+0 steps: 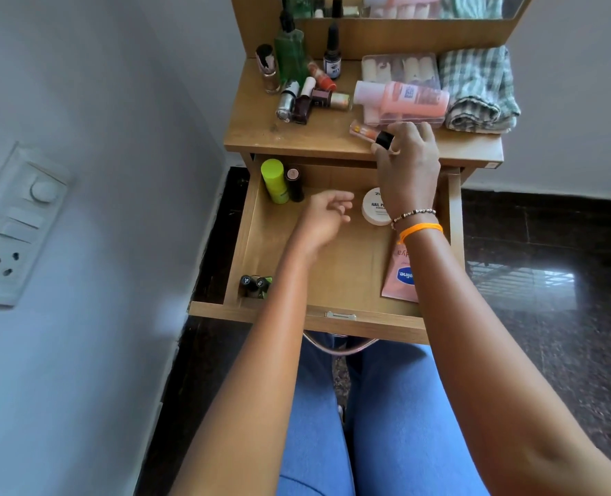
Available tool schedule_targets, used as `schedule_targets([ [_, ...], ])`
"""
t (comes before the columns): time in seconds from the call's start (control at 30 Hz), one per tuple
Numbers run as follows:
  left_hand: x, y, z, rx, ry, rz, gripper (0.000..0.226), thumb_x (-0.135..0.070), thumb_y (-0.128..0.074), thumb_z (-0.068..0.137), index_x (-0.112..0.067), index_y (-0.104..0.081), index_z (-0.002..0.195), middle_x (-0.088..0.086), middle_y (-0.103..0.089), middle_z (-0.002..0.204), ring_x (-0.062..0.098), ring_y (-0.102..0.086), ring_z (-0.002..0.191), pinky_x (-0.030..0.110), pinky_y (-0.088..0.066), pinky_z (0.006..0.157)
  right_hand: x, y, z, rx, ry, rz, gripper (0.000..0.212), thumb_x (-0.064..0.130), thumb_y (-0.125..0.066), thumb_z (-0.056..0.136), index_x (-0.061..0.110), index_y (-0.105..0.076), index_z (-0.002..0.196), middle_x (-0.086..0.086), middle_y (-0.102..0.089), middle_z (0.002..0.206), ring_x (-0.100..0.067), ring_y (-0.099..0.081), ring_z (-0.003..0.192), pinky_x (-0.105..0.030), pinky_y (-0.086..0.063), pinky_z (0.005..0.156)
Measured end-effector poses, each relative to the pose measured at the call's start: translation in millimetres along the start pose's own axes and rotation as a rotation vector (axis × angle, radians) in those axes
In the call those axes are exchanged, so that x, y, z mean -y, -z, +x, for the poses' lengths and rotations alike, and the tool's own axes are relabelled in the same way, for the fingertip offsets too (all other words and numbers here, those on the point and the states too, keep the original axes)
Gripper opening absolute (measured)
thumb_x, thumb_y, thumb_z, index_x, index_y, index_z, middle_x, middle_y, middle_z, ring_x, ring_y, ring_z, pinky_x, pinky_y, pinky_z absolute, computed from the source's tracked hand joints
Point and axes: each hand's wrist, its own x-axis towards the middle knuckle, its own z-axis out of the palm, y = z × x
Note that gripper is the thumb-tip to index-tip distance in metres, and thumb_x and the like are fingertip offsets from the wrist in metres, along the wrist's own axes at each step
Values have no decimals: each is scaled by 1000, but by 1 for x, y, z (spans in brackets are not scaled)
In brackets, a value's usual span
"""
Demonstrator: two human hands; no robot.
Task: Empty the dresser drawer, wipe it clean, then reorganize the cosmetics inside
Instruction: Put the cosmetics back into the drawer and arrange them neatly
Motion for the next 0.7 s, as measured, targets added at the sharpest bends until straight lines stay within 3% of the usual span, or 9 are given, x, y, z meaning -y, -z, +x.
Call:
schedule_targets([
  [0.23,-5,46,-14,-227,-29,-51,29,-3,-42,95,-12,-63,113,1,-64,102,4,-60,76,21,-49,80,9,-2,-4,71,0,-38,16,17,-60,84,6,-64,94,-15,-58,112,-32,-57,98,-33,-42,77],
  [0.33,0,63,-16,-262,-70,-59,27,-4,-53,91,-14,-64,113,-9,-62,90,2,-59,73,16,-48,74,16,-6,-28,110,44,21,15,20,-63,80,8,-66,88,-13,-64,97,-29,-59,90,-29,-40,71],
  [0.47,5,76,-20,-168,-152,-61,28,-6,-65,85,-21,-65,110,-8,-64,89,3,-59,84,18,-47,75,26,-24,-58,315,48,140,15,21,-68,77,7,-65,83,-8,-69,78,-21,-61,72,-32,-48,71],
  [0.63,16,80,-13,-240,-152,-13,14,-13,-73,79,-25,-70,86,-2,-68,89,11,-60,87,31,-48,88,33,-36,-56,546,115,90,15,20,-72,76,10,-67,86,-7,-70,81,-22,-65,78,-36,-53,76],
  [0.7,18,81,-10,-265,-164,20,12,-13,-72,80,-23,-70,86,-7,-65,82,8,-58,81,29,-47,83,37,-33,-45,614,143,51,17,23,-73,75,12,-69,87,-6,-71,83,-20,-64,79,-36,-53,78],
])
